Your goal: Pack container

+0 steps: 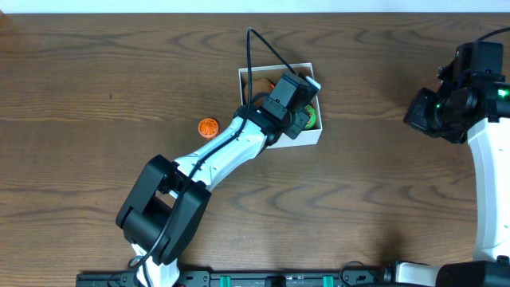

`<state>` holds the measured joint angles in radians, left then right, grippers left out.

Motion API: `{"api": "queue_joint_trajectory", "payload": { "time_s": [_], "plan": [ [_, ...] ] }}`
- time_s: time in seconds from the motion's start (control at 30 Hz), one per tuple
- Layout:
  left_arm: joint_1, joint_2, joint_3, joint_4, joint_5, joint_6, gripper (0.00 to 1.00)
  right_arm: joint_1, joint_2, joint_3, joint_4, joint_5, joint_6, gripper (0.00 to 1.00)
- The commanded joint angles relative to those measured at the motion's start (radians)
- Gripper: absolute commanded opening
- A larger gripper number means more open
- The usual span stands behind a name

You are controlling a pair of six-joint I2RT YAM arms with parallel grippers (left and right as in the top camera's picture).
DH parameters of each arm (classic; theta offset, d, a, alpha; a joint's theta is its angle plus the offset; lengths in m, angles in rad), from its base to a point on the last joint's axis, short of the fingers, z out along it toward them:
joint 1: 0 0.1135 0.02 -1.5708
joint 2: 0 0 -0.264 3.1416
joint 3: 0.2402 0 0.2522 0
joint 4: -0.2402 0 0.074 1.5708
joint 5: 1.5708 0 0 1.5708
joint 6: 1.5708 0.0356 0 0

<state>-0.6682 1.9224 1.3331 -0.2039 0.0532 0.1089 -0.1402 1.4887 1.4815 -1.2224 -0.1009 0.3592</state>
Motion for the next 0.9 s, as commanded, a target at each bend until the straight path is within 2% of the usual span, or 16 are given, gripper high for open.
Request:
{"api": "queue_joint_trajectory", "payload": {
  "time_s": [0.0,0.27,0.5,0.67,0.87],
  "plan": [
    [-0.006,-0.031,0.018,-0.012,0.039,0.006,0.10,-0.003,-0.002,-0.001,-0.003,-0.005,0.003,0.02],
    [-0.006,-0.095,0.041,-0.019,0.040,0.010,0.11,-0.003,-0.002,-0.001,-0.002,-0.005,0.003,0.01],
    [-0.014,-0.014,0.039,-0.021,0.056,0.009,0.11,-0.003,-0.002,-0.001,-0.001,-0.005,0.003,0.02],
    [-0.025,0.088,0.039,-0.026,0.184,0.009,0.11,-0.003,-0.002,-0.001,0.000,-0.005,0.003,0.02],
    [-0.050,0.118,0.041,-0.036,0.178,0.006,0.10,-0.003,-0.002,-0.001,-0.005,-0.005,0.003,0.02]
  ]
}}
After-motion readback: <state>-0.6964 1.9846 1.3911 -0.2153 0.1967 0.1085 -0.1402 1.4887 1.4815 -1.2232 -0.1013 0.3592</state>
